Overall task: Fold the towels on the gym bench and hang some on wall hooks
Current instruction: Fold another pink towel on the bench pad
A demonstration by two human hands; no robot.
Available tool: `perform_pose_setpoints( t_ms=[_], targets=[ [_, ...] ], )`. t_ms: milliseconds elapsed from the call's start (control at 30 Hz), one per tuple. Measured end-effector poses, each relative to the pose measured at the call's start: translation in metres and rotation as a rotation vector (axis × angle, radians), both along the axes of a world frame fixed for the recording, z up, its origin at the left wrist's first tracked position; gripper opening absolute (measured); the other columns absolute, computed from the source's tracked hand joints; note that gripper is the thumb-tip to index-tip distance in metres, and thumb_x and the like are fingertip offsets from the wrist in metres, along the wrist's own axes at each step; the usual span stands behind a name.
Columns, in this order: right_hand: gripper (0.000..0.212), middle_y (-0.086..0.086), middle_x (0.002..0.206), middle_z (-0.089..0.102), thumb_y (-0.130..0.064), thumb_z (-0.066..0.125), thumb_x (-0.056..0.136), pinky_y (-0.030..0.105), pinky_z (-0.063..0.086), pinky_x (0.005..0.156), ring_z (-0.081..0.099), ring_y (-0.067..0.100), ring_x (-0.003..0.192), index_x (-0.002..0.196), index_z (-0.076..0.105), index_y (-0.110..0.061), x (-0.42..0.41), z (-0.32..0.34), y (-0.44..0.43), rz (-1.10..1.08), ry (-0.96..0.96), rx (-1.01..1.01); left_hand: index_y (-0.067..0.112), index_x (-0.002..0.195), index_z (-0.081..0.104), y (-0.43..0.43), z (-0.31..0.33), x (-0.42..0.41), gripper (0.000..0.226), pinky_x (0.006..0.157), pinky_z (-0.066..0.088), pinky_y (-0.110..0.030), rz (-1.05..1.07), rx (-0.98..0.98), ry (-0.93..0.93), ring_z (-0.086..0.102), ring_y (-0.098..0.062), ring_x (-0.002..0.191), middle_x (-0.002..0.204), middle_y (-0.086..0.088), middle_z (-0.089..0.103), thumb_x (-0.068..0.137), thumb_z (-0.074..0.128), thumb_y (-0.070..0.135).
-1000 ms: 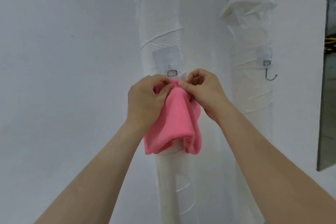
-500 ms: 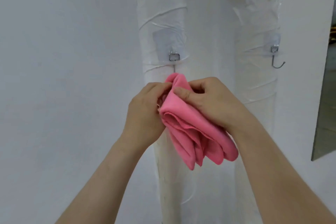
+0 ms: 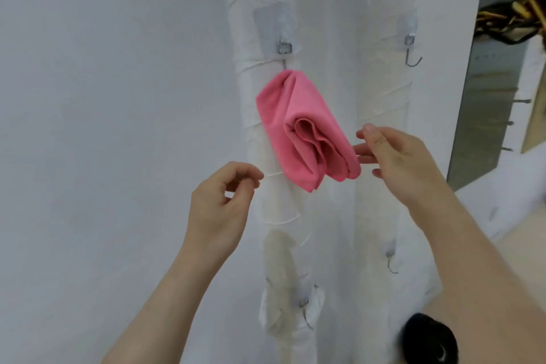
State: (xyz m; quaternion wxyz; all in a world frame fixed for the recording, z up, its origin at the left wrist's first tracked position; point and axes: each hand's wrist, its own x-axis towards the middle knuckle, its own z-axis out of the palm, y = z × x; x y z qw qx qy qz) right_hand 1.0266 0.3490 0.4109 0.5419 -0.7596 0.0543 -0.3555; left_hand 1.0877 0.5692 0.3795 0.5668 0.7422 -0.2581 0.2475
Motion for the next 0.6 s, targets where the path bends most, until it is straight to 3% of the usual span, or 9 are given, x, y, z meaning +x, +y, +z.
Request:
perform_pose_setpoints(
  t_ms=[100, 200, 300, 400, 533, 600],
  targets=[
    [0.024, -0.001, 0.089, 0.073, -0.036, 0.049, 0.097, 0.028, 0.050, 0.079, 0.066, 0.010, 0.078, 0.095, 0.068, -0.021, -0.031, -0.034, 0.011, -0.070, 0.090, 0.016, 0.025, 0.078, 0.068, 0.008, -0.035, -0.023, 0.031, 0.048, 0.036, -0.018, -0.068, -0.005, 0.052, 0.039, -0.006, 0.051, 0.054, 0.009, 0.046, 0.087, 0.052, -0.001],
    [0.019, -0.005, 0.084, 0.073, -0.030, 0.054, 0.094, 0.031, 0.051, 0.080, 0.067, 0.009, 0.075, 0.098, 0.069, -0.020, -0.061, -0.068, 0.023, -0.041, 0.235, -0.068, 0.021, 0.070, 0.069, 0.010, -0.070, -0.049, 0.035, 0.047, 0.028, -0.012, -0.086, 0.034, 0.131, 0.030, -0.008, 0.044, 0.045, 0.009, 0.031, 0.079, 0.053, -0.008],
    [0.014, -0.006, 0.086, 0.072, -0.031, 0.057, 0.092, 0.028, 0.051, 0.079, 0.068, 0.008, 0.076, 0.099, 0.068, -0.025, -0.099, -0.094, 0.024, 0.074, 0.458, -0.218, 0.025, 0.064, 0.067, 0.004, -0.098, -0.086, 0.046, 0.053, 0.031, -0.009, -0.164, 0.213, 0.179, 0.041, -0.008, 0.052, 0.056, 0.007, 0.042, 0.070, 0.049, -0.017],
    [0.020, -0.012, 0.093, 0.068, -0.042, 0.056, 0.091, 0.026, 0.049, 0.086, 0.065, 0.008, 0.088, 0.107, 0.063, -0.033, -0.145, -0.122, 0.004, 0.158, 0.835, -0.403, 0.035, 0.067, 0.065, -0.011, -0.122, -0.122, 0.051, 0.063, 0.038, -0.010, -0.288, 0.296, 0.208, 0.053, -0.004, 0.071, 0.080, 0.009, 0.057, 0.076, 0.051, -0.014],
    [0.029, -0.006, 0.112, 0.063, -0.036, 0.051, 0.096, 0.021, 0.042, 0.086, 0.057, 0.010, 0.101, 0.120, 0.061, -0.022, -0.219, -0.166, -0.024, 0.157, 1.125, -0.460, 0.033, 0.078, 0.069, -0.039, -0.165, -0.176, 0.033, 0.056, 0.042, -0.025, -0.474, 0.417, 0.320, 0.050, -0.016, 0.055, 0.066, 0.000, 0.061, 0.088, 0.055, 0.005],
    [0.029, -0.001, 0.117, 0.063, -0.033, 0.051, 0.097, 0.022, 0.044, 0.086, 0.058, 0.014, 0.103, 0.120, 0.062, -0.018, -0.260, -0.190, -0.036, 0.143, 1.151, -0.402, 0.032, 0.081, 0.069, -0.054, -0.192, -0.208, 0.029, 0.057, 0.042, -0.024, -0.523, 0.519, 0.319, 0.048, -0.010, 0.052, 0.064, -0.003, 0.063, 0.089, 0.054, 0.008]
  ],
)
